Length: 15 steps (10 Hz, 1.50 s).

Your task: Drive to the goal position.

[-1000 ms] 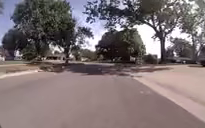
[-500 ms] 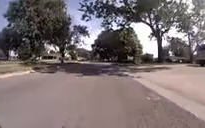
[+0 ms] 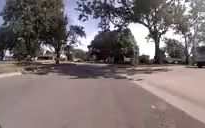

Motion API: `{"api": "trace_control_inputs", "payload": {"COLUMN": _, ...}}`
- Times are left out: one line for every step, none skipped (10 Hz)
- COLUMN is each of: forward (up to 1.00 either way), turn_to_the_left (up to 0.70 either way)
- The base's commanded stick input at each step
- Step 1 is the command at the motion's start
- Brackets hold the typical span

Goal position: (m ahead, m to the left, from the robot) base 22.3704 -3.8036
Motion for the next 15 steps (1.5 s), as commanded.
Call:
{"api": "trace_control_inputs", "payload": {"forward": 0.7, "turn_to_the_left": 0.03}}
{"api": "trace_control_inputs", "payload": {"forward": 0.7, "turn_to_the_left": 0.03}}
{"api": "trace_control_inputs", "payload": {"forward": 0.7, "turn_to_the_left": 0.03}}
{"api": "trace_control_inputs", "payload": {"forward": 0.7, "turn_to_the_left": 0.03}}
{"api": "trace_control_inputs", "payload": {"forward": 0.7, "turn_to_the_left": 0.03}}
{"api": "trace_control_inputs", "payload": {"forward": 0.7, "turn_to_the_left": -0.02}}
{"api": "trace_control_inputs", "payload": {"forward": 0.7, "turn_to_the_left": -0.16}}
{"api": "trace_control_inputs", "payload": {"forward": 0.7, "turn_to_the_left": -0.31}}
{"api": "trace_control_inputs", "payload": {"forward": 0.7, "turn_to_the_left": -0.07}}
{"api": "trace_control_inputs", "payload": {"forward": 0.7, "turn_to_the_left": 0.03}}
{"api": "trace_control_inputs", "payload": {"forward": 0.7, "turn_to_the_left": 0.03}}
{"api": "trace_control_inputs", "payload": {"forward": 0.7, "turn_to_the_left": 0.03}}
{"api": "trace_control_inputs", "payload": {"forward": 0.7, "turn_to_the_left": 0.03}}
{"api": "trace_control_inputs", "payload": {"forward": 0.7, "turn_to_the_left": 0.03}}
{"api": "trace_control_inputs", "payload": {"forward": 0.7, "turn_to_the_left": 0.03}}
